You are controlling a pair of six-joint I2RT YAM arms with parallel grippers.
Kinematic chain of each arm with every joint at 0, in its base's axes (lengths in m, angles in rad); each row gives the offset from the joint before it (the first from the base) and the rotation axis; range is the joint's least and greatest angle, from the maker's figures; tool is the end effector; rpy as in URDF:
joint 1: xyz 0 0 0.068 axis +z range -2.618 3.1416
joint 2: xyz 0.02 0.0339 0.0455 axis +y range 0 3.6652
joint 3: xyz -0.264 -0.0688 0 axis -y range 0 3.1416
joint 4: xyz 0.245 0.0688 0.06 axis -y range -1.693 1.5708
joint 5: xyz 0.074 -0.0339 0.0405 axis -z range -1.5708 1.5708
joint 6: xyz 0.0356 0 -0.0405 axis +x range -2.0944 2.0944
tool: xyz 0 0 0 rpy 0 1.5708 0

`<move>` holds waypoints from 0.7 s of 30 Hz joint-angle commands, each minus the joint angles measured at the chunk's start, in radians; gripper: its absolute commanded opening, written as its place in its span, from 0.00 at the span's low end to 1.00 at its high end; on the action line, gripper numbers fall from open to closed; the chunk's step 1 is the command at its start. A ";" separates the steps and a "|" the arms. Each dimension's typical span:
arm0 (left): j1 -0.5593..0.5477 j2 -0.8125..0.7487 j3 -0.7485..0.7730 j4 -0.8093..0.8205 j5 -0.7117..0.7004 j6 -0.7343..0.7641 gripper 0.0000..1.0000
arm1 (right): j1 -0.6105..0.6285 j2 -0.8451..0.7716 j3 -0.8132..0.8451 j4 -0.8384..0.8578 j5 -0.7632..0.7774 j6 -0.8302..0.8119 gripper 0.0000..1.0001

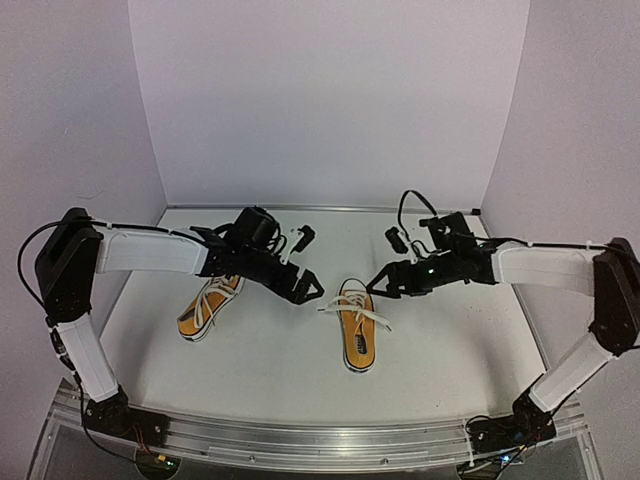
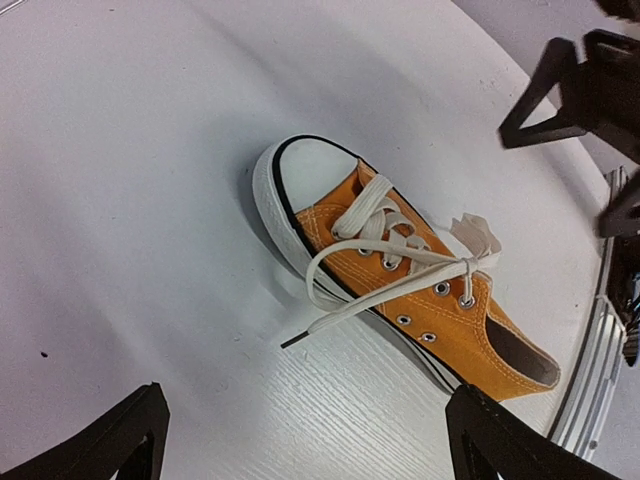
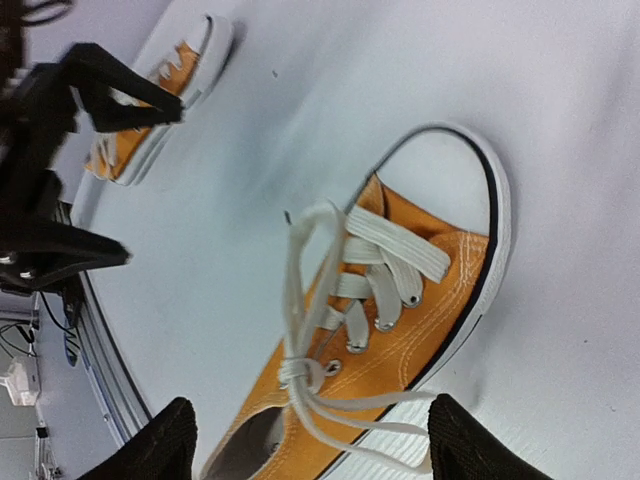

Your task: Tie the shoes

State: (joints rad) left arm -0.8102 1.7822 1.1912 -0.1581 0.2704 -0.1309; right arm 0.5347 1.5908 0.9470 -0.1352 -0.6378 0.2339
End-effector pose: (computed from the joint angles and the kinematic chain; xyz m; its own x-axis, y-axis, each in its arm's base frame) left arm 0.2631 -0.2902 0.2112 -0.5741 0.4209 -0.7023 0.7645 0.5825 -0.2759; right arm 0.2734 0.1865 0.2063 -0.7674 -0.2381 -0.5953 -0.6128 0.5454 0.5719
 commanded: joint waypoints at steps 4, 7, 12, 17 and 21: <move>0.167 -0.224 -0.039 0.070 0.002 -0.194 1.00 | -0.013 -0.331 -0.008 -0.049 0.099 -0.011 0.98; 0.169 -0.299 -0.062 -0.008 -0.122 -0.206 1.00 | -0.013 -0.421 -0.062 -0.045 0.139 0.005 0.98; 0.169 -0.361 -0.171 -0.095 -0.242 -0.232 1.00 | -0.013 -0.545 -0.228 0.034 0.185 0.082 0.98; 0.164 -0.386 -0.348 -0.021 -0.254 -0.310 1.00 | -0.013 -0.593 -0.411 0.121 0.190 0.160 0.98; 0.141 -0.387 -0.433 0.042 -0.261 -0.340 1.00 | -0.012 -0.588 -0.480 0.181 0.203 0.186 0.98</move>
State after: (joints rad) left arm -0.6445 1.4049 0.8045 -0.1890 0.0472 -0.4129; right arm 0.5240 1.0115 0.5106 -0.0649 -0.4653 0.3664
